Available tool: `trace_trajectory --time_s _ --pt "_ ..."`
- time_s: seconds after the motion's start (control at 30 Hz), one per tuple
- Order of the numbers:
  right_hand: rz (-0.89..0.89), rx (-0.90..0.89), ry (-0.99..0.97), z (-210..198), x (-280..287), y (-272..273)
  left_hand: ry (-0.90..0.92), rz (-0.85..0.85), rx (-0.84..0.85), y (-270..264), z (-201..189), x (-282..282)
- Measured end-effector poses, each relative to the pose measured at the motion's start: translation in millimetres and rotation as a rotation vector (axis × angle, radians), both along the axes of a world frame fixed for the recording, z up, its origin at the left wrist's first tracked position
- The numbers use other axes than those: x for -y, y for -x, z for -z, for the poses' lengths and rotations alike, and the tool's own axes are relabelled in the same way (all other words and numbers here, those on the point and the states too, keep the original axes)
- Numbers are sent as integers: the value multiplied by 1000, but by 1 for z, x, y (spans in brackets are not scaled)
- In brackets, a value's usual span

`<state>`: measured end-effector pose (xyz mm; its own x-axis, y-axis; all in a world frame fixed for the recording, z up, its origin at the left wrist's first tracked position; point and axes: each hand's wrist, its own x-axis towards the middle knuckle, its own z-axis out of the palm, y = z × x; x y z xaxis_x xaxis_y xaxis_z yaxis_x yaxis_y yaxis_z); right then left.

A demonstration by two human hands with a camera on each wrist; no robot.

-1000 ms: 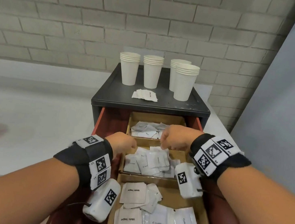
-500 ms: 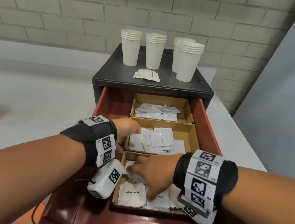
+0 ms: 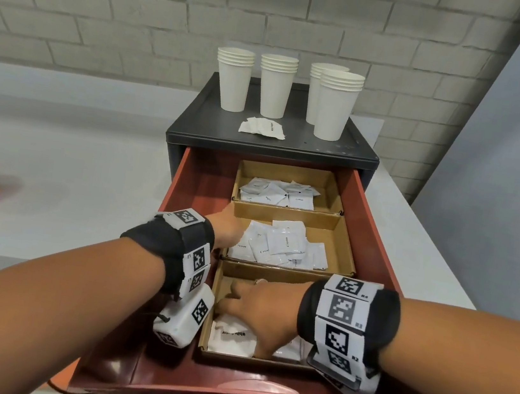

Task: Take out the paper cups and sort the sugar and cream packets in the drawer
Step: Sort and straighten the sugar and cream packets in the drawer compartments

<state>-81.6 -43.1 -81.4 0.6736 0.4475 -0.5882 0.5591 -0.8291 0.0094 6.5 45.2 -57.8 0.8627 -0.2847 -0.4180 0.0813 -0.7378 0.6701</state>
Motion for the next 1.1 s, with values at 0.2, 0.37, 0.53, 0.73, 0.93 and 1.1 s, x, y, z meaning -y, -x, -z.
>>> trace_trajectory --time_s 0.2,0.37,0.53,0.73,0.93,1.1 --pt "0 -160 -22 -5 1 -2 -36 1 22 -5 12 0" --pt "-12 -197 -67 -8 3 -2 -51 4 54 -8 14 -1" --pt "-82 -178 -60 -1 -1 -4 -71 9 95 -12 19 -3" --pt "-184 -152 34 5 -1 -4 -96 39 88 -12 18 -5" --pt "-73 -106 -69 -15 17 -15 -137 82 59 -9 11 -4" --pt "80 -60 -137 -33 32 -24 -144 57 118 -12 15 -4"
